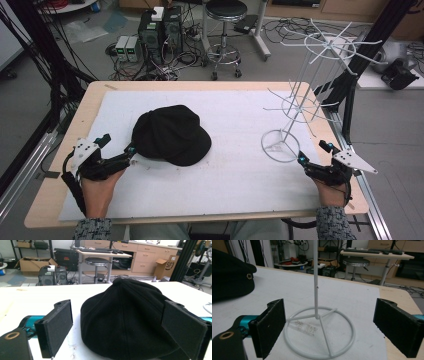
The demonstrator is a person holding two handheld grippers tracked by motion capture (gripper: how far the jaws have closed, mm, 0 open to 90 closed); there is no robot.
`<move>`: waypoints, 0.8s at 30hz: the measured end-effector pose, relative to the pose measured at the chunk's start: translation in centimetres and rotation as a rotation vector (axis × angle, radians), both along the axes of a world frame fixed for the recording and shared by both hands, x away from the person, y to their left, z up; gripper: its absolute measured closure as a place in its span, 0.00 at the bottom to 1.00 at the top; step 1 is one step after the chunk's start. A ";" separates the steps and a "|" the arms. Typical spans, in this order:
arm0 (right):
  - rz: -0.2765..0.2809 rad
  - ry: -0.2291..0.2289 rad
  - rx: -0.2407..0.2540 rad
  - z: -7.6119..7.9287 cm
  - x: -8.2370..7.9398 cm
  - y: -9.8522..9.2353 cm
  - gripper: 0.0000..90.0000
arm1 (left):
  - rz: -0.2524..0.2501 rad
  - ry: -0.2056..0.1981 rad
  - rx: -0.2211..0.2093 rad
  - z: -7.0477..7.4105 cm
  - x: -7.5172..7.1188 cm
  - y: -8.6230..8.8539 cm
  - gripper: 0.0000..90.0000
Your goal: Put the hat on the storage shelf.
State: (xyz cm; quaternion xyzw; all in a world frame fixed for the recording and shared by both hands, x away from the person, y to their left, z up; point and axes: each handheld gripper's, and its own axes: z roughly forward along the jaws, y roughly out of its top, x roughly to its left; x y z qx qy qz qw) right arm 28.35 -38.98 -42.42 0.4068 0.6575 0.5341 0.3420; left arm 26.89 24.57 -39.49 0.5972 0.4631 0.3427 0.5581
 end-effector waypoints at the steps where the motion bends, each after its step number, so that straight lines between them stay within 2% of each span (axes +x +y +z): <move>1: 0.000 0.001 0.004 0.0 -0.1 -0.1 0.11 | -0.005 0.001 0.001 0.0 0.1 -0.1 0.13; 11: -0.006 0.004 -0.001 -0.1 -0.5 -0.4 0.11 | -0.023 0.016 0.014 -0.3 1.1 -0.7 0.14; 20: 0.006 0.013 -0.011 -0.1 -0.7 0.0 0.11 | -0.053 0.010 0.010 0.4 1.6 -1.4 0.14; 24: 0.003 0.010 -0.007 -0.1 -0.7 -0.1 0.11 | -0.067 0.007 0.009 0.8 2.3 -2.0 0.14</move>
